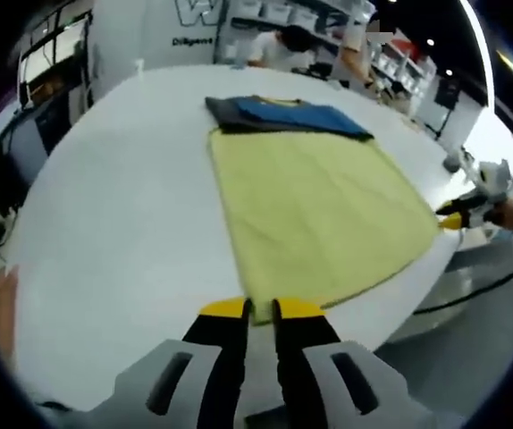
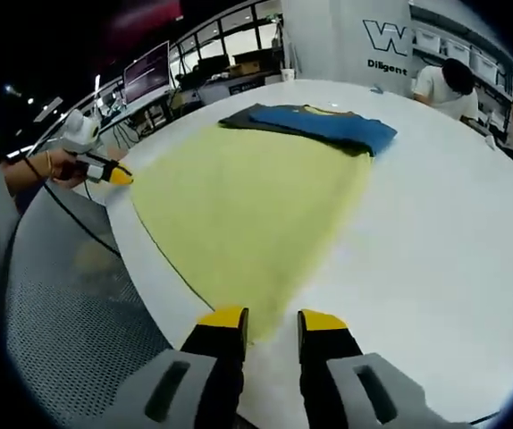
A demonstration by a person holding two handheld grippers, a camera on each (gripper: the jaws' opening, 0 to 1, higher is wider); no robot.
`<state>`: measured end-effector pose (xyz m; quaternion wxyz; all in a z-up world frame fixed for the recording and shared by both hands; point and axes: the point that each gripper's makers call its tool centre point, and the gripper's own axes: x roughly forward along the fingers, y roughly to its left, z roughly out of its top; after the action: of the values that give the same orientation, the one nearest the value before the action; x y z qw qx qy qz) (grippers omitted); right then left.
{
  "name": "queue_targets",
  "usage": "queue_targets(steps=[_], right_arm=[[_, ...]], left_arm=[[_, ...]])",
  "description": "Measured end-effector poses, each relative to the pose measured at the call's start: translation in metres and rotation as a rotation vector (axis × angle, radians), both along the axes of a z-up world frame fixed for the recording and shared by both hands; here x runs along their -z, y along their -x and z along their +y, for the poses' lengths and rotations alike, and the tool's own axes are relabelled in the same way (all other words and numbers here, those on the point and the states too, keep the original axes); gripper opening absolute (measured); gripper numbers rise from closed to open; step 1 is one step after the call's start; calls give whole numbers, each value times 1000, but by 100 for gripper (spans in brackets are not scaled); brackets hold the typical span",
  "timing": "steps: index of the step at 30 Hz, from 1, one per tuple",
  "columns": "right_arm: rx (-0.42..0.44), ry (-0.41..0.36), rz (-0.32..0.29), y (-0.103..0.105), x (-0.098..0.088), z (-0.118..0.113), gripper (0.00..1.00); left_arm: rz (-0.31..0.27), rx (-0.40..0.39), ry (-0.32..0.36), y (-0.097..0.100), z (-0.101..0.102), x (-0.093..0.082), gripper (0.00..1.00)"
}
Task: Fold the garment on the visible template until the final outline fits inside the template.
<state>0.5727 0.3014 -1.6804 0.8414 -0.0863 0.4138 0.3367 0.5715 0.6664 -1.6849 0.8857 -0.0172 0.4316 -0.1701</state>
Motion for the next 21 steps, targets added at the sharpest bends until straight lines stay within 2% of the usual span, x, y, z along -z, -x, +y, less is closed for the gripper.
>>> queue_targets(steps=[3,8,12,13,15,19,21], right_arm=[[-26,31,14,4,2,4,3],[-8,19,26,0,2,4,0],[-13,20,30,-1,2,4,0],[14,-1,50,-1,1,4,0],[9,-7,53,-2,-1,3,0],[20,-48,51,-4,-12,1,0],[19,-59,47,-4,-16,1,0]], left_arm=[[0,-9,8,0,3,2,1],[2,-20,39,-2,0,3,0],[2,-13,29,-1,-2,1,0],[-4,-6,20,0,-2,-1,0],[-15,-10,27,-1,-3,-6,0],[-38,-39,75,-2,-2,-17,0],[-56,-45,90,-3,-5,-29,0]])
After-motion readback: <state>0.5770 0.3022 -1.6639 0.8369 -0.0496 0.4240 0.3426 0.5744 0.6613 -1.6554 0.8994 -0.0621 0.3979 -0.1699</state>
